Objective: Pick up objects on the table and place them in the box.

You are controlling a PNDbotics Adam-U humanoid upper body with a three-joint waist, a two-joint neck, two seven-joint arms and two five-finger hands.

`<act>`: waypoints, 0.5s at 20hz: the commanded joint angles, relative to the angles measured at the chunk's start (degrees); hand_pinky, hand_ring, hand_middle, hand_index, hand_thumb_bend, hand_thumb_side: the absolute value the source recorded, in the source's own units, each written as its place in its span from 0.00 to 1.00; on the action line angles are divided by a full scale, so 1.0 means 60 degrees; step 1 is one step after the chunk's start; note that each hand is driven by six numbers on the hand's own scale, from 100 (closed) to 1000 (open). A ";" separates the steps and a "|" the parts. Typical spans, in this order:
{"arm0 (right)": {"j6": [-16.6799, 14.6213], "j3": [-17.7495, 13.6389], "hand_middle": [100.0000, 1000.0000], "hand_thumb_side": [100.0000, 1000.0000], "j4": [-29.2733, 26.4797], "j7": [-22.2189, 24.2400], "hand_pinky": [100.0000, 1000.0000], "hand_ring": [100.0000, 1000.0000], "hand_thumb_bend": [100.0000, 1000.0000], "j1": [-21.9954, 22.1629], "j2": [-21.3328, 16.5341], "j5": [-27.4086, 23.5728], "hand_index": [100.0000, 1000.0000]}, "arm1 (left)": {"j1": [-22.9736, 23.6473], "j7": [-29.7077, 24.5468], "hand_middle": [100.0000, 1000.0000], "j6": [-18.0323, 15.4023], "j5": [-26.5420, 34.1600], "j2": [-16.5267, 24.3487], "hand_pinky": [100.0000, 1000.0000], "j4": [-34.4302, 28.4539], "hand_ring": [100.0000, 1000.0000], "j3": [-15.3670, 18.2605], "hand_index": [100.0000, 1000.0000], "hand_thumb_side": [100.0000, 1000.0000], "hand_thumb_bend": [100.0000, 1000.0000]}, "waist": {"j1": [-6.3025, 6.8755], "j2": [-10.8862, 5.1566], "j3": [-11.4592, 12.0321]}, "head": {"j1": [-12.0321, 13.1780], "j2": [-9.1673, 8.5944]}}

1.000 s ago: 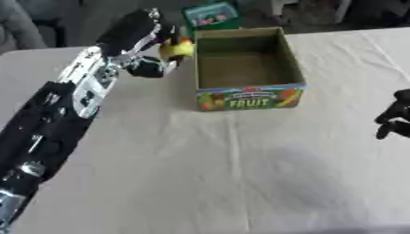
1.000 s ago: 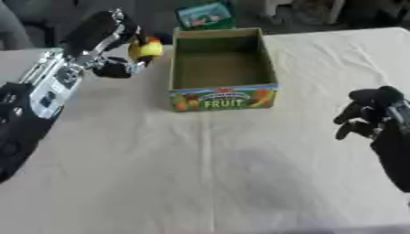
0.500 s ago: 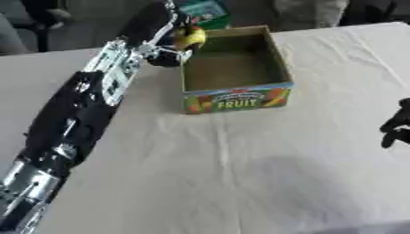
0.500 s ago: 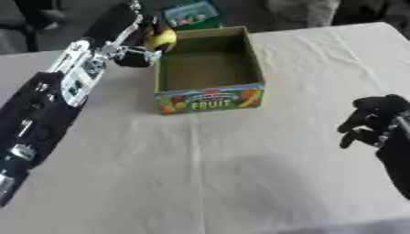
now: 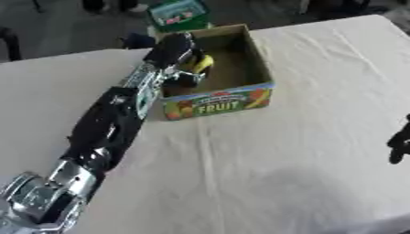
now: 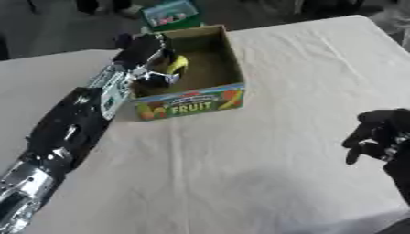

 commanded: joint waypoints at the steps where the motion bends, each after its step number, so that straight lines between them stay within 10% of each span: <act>1: -0.0008 0.0003 0.45 0.66 -0.0197 0.0042 0.35 0.50 0.00 -0.0132 -0.0059 -0.0010 0.65 | -0.0172 -0.0113 0.48 0.0003 -0.0505 0.0061 0.49 0.0078 0.46 0.0236 0.64 0.19 0.47 | -0.0058 -0.0143 -0.0022 | 0.0013 -0.0130; 5: 0.0016 0.0021 0.45 0.67 -0.0185 0.0063 0.35 0.50 0.00 -0.0138 -0.0048 -0.0013 0.65 | -0.0118 -0.0153 0.71 -0.0047 -0.0655 0.0023 0.63 -0.0055 0.68 0.0298 0.80 0.20 0.64 | -0.0053 -0.0166 0.0035 | -0.0059 -0.0108; 10: 0.0041 -0.0016 0.45 0.67 -0.0150 0.0038 0.35 0.50 0.00 -0.0075 -0.0041 0.0003 0.65 | 0.0024 0.0006 0.79 -0.0245 -0.0158 -0.0002 0.72 -0.0504 0.77 0.0276 0.84 0.34 0.55 | -0.0067 -0.0237 0.0248 | -0.0183 -0.0066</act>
